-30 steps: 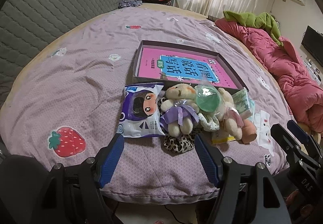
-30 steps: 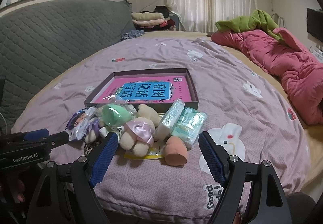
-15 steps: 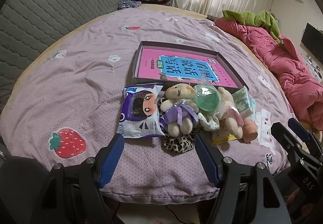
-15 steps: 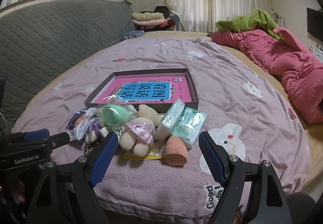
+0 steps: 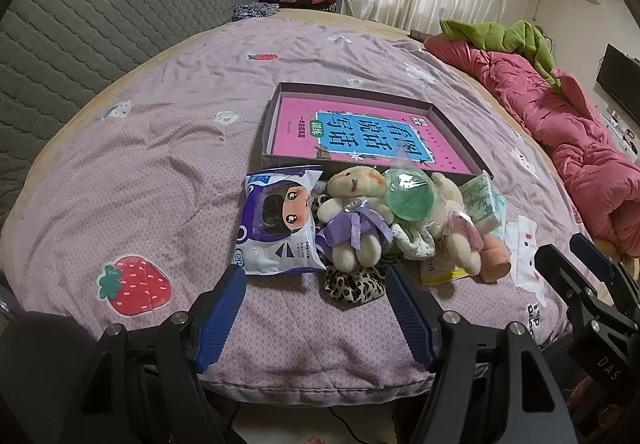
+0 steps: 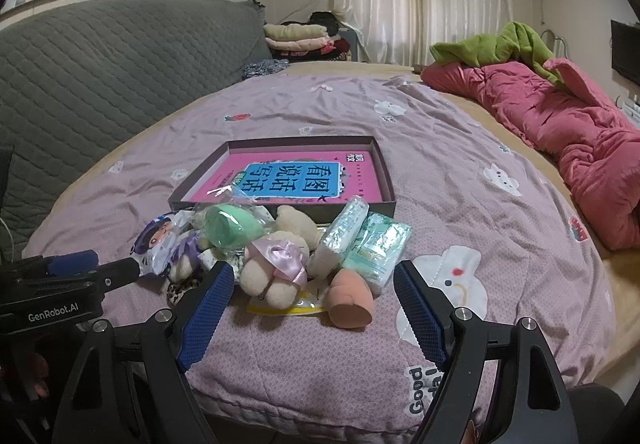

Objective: Organize soft objects

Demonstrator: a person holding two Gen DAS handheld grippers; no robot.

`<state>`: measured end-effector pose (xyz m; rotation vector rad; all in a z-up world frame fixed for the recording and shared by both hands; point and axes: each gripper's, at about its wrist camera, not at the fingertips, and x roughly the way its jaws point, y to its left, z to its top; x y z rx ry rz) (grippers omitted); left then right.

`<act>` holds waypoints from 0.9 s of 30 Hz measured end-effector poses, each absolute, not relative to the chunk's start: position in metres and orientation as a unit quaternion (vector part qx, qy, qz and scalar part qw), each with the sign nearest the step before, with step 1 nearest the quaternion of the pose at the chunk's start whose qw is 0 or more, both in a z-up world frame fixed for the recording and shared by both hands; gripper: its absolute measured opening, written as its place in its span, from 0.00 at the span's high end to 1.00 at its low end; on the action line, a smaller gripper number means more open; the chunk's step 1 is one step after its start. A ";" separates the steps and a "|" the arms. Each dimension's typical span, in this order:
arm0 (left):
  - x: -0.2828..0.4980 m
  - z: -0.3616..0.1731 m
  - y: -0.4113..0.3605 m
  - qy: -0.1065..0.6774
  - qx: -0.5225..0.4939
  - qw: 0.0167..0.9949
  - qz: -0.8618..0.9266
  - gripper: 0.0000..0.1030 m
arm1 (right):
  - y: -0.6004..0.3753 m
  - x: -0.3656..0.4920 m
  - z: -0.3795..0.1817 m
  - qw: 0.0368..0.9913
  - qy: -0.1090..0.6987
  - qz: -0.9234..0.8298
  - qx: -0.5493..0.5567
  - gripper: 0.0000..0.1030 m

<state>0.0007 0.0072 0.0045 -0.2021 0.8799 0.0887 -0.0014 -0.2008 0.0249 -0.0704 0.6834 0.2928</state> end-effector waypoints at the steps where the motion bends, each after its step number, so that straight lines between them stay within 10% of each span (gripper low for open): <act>1: 0.001 0.004 0.007 0.425 -0.098 0.899 0.043 0.30 | -0.200 -0.002 0.025 0.931 0.334 0.141 -0.036 0.20; 27: 0.009 -0.006 0.014 0.434 -0.105 0.893 0.048 0.30 | -0.202 0.005 0.019 0.925 0.351 0.141 -0.033 0.20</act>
